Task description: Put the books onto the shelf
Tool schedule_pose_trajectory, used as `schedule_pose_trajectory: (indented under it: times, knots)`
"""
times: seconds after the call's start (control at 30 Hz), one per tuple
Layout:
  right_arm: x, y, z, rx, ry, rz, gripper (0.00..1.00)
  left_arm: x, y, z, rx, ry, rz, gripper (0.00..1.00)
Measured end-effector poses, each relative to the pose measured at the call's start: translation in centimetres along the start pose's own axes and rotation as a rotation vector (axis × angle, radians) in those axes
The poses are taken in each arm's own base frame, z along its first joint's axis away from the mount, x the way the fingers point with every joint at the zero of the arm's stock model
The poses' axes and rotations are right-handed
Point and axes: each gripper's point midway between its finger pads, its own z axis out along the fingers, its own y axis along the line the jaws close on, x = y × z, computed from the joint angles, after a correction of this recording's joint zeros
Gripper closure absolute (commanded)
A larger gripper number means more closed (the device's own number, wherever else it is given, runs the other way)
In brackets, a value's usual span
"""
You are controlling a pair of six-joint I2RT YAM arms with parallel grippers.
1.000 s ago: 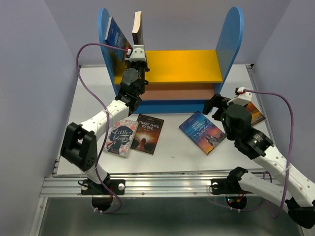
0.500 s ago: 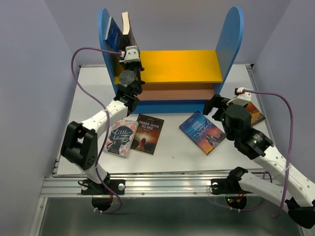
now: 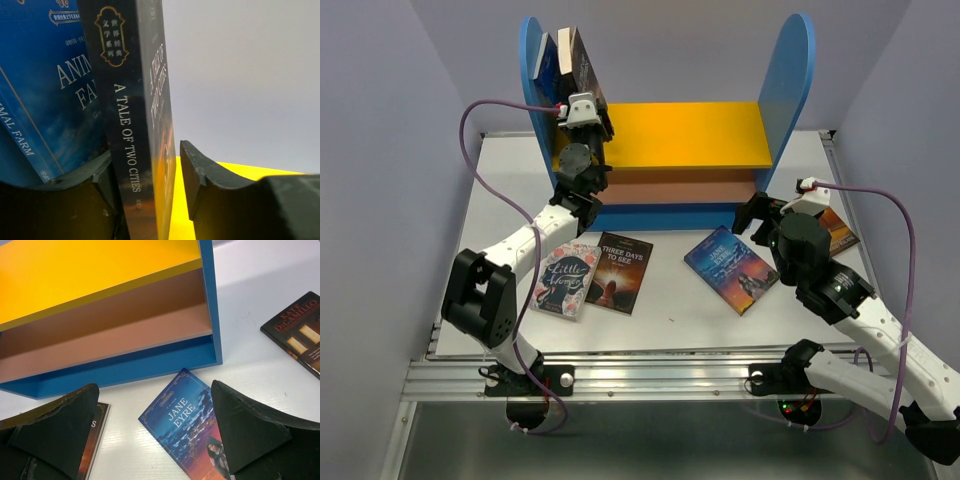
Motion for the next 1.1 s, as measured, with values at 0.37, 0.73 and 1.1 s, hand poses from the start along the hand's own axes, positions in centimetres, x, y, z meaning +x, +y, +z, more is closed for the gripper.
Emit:
schedule_pose_trajectory:
  times: [0.37, 0.73, 1.1]
  knots:
    - [0.2, 0.2, 0.0, -0.007, 0.007, -0.002, 0.0, -2.2, 0.9, -1.6, -0.001, 0.008, -0.057, 0.33]
    - [1.6, 0.5, 0.5, -0.02, 0.047, -0.021, 0.0, -2.9, 0.6, -4.0, 0.001, 0.06, -0.085, 0.13]
    - [3.9, 0.6, 0.6, -0.043, 0.101, -0.011, 0.0, -5.4, -1.3, -10.2, 0.135, 0.23, -0.235, 0.01]
